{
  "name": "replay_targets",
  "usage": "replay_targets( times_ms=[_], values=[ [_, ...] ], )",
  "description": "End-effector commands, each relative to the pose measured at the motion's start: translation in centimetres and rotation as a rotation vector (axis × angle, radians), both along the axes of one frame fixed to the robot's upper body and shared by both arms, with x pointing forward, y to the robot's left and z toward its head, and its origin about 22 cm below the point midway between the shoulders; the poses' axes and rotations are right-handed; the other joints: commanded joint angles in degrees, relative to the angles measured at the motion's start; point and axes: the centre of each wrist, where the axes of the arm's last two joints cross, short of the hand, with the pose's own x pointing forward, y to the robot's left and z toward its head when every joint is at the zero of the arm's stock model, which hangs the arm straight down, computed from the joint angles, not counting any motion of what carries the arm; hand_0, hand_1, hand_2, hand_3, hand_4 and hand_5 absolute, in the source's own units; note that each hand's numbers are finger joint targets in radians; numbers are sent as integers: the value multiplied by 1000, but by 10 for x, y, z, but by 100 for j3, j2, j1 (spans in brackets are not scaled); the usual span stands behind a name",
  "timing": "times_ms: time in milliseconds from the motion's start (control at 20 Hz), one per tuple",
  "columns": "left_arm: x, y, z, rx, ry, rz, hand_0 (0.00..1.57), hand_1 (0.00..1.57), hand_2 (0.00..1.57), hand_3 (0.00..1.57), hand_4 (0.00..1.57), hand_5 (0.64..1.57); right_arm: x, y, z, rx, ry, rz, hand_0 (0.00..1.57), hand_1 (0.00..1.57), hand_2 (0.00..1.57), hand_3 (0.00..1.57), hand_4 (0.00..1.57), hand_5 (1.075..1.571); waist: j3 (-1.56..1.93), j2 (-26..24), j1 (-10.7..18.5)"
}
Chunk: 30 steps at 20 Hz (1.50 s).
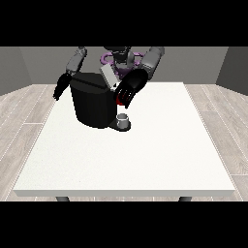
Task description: Insert the coffee pod into the coffee machine and close the lid
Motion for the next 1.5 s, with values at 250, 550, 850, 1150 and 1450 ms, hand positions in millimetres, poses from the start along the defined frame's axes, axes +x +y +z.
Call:
replay_targets(
  times_ms=[250,550,850,1150,1450],
  values=[
    [3,-8,-9,-6,10,6,0,0,362,253,0,1571,-1,0,-16,2,28,-24,0,0,0,0,144,1571,-9,-138,208],
    [7,-41,-82,-23,192,-38,0,0,0,0,0,1571,-23,-24,-73,56,184,-84,0,0,0,0,0,1571,-6,-1148,772],
    [0,-26,-141,-193,349,-69,0,0,282,0,0,1571,-57,-43,-113,83,288,-115,0,0,0,0,0,1571,-10,-2000,1161],
    [-27,-45,-250,-831,482,-144,0,0,0,0,467,1571,-81,-45,-135,102,346,-170,0,0,0,0,0,1571,-27,-2779,1757],
    [-82,-58,-347,-1062,669,-107,0,0,0,0,419,1571,-81,-64,-122,153,316,-104,0,0,0,0,0,1571,-12,-3743,2262]
  ],
)
